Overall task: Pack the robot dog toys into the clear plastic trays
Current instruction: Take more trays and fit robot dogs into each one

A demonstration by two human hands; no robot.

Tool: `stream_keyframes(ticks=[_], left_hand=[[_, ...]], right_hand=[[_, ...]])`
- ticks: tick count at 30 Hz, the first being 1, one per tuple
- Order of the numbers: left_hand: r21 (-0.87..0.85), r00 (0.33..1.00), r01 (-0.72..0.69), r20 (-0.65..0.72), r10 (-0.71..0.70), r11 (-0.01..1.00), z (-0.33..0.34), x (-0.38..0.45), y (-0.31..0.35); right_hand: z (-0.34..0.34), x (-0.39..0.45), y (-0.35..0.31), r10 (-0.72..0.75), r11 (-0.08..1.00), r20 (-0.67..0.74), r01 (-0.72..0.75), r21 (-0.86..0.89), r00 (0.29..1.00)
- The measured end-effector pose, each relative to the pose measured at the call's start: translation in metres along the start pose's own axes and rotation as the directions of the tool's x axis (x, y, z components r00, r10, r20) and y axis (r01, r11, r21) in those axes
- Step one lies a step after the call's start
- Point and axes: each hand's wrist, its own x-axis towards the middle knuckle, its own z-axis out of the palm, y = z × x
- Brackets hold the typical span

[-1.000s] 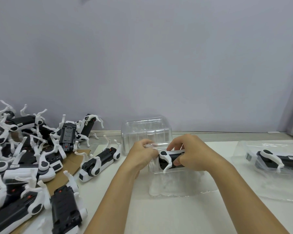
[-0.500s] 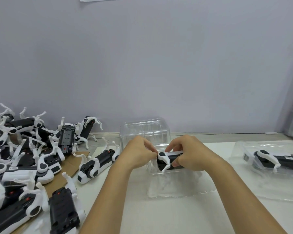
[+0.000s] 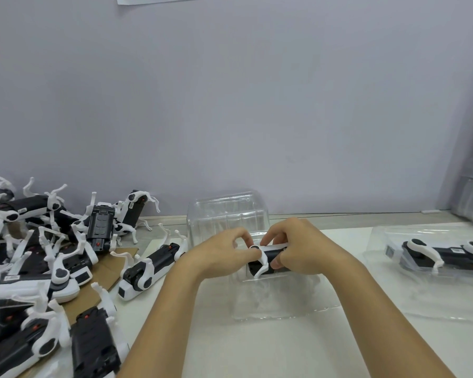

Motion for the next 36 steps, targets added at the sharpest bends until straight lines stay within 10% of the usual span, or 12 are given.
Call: stream_keyframes(ticks=[36], left_hand=[[-0.288, 0.961, -0.2, -0.244, 0.13, 0.936, 0.027, 0.012, -0.005]], right_hand=[[-0.035, -0.012, 0.012, 0.068, 0.997, -0.13, -0.074, -0.036, 0.989]])
